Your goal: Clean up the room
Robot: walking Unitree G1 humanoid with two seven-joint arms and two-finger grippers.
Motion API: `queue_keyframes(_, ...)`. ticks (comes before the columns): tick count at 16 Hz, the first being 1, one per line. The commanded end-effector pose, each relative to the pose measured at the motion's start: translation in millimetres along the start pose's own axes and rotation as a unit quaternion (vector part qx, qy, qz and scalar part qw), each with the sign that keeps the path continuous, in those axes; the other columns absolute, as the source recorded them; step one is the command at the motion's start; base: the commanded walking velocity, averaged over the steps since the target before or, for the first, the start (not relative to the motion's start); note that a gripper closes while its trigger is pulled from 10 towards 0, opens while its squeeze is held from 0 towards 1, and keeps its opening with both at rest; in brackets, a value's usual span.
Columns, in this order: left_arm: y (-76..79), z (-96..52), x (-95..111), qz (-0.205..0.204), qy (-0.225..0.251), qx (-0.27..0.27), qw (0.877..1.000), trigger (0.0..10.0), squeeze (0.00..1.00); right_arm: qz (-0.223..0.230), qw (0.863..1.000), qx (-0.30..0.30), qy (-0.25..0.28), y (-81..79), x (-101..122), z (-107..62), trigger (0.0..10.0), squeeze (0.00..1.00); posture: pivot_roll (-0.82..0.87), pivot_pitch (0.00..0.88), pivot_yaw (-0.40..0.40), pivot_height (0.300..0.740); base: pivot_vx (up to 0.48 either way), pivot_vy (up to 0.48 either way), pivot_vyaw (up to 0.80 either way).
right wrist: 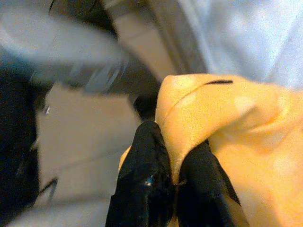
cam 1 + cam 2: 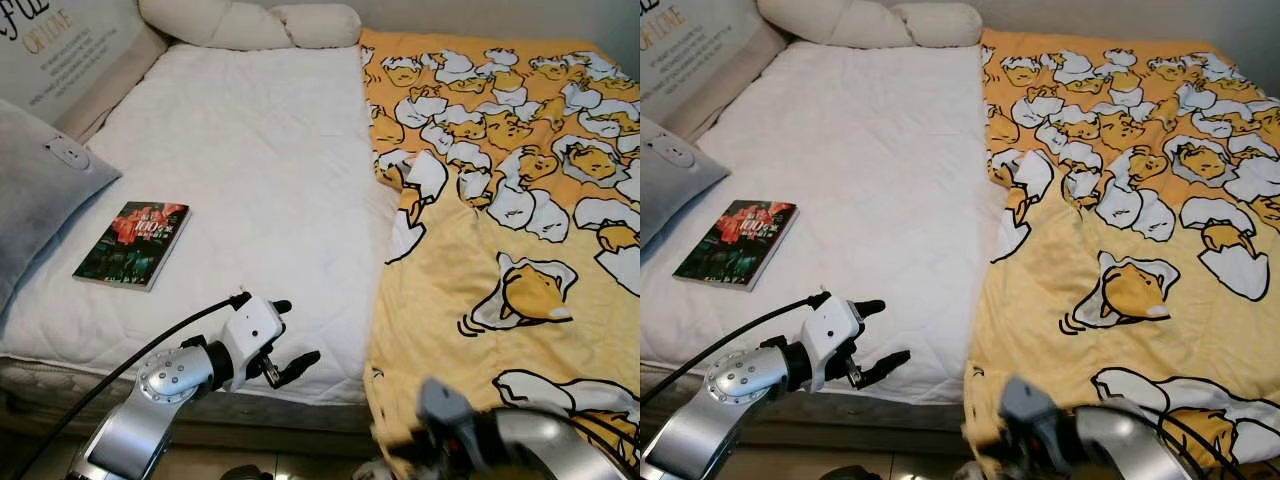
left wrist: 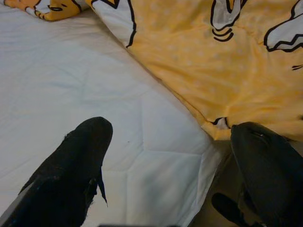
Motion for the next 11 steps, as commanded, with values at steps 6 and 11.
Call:
queue_keyframes(6,-10.6,6.4,2.0,0.012,0.003,0.002,1.0,10.0,0.0,0.002,1.0,0.027,0.006,-3.3,10.1,-16.7,10.0,1.0,0.0,0.011,0.043,0.74,0.0,0.0,0.0)
queue_keyframes(11,-11.4,5.0,-2.3,0.009,0.002,0.008,1.0,10.0,0.0,0.008,0.991,-0.125,0.049,44.0,34.4,-6.6,10.0,1.0,0.01,0.022,0.024,0.74,0.0,0.0,0.0)
Point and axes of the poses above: a point about 5 cm out from each wrist's last joint towards the gripper, its own z axis pointing out of the wrist towards the gripper, its own x axis along the axis of the wrist's last joint, y = z × x, the point moved 4 cm from there along z, pointing out of the wrist towards the gripper, and after that the axes turned 4 degrees about z, right-handed, at the moved point
